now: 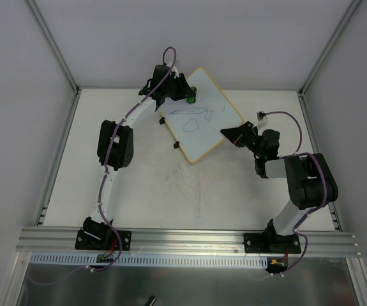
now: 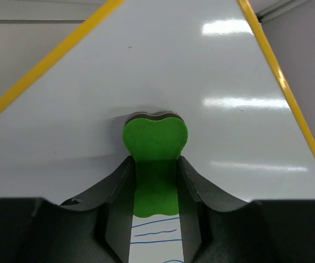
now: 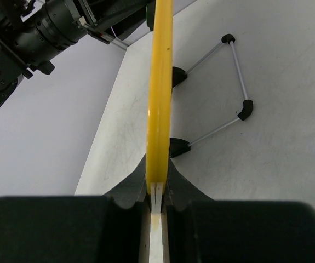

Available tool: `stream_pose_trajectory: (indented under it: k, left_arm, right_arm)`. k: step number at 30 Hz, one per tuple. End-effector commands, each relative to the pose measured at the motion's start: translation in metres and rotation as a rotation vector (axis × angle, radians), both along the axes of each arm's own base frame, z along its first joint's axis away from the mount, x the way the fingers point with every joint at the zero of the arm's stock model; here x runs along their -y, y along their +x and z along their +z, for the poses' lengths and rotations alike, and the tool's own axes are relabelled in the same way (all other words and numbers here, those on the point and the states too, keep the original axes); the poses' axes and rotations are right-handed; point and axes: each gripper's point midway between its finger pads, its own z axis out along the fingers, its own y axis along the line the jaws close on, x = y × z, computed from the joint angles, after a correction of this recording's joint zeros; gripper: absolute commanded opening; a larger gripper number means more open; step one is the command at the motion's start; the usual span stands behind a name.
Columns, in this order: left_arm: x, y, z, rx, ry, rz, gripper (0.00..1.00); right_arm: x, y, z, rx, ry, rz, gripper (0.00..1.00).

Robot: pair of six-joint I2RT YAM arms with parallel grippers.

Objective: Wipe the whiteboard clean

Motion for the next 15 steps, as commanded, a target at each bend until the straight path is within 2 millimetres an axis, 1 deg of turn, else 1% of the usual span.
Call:
stream_pose_trajectory:
  k: [1,6,11,15]
  left_arm:
    - [-0.023,-0.008,-0.056,-0.192,0.057,0.108,0.0]
    - [-0.049,-0.011,-0.072,-0.258,0.092,0.193,0.0]
    - [-0.067,-0.013,-0.085,-0.323,0.077,0.223,0.0]
    - [-0.077,-0.013,-0.095,-0.366,0.055,0.235,0.0]
  right_arm:
    - [-0.024,-0.018,0.014,0.105,-0.029,0.142,0.0]
    - [-0.024,-0.018,0.014,0.105,-0.029,0.142,0.0]
    - [-0.024,-0.019,0.014,0.106,-0.027,0.143,0.0]
    - [-0.024,-0.018,0.015,0.107,-0.027,0.141,0.0]
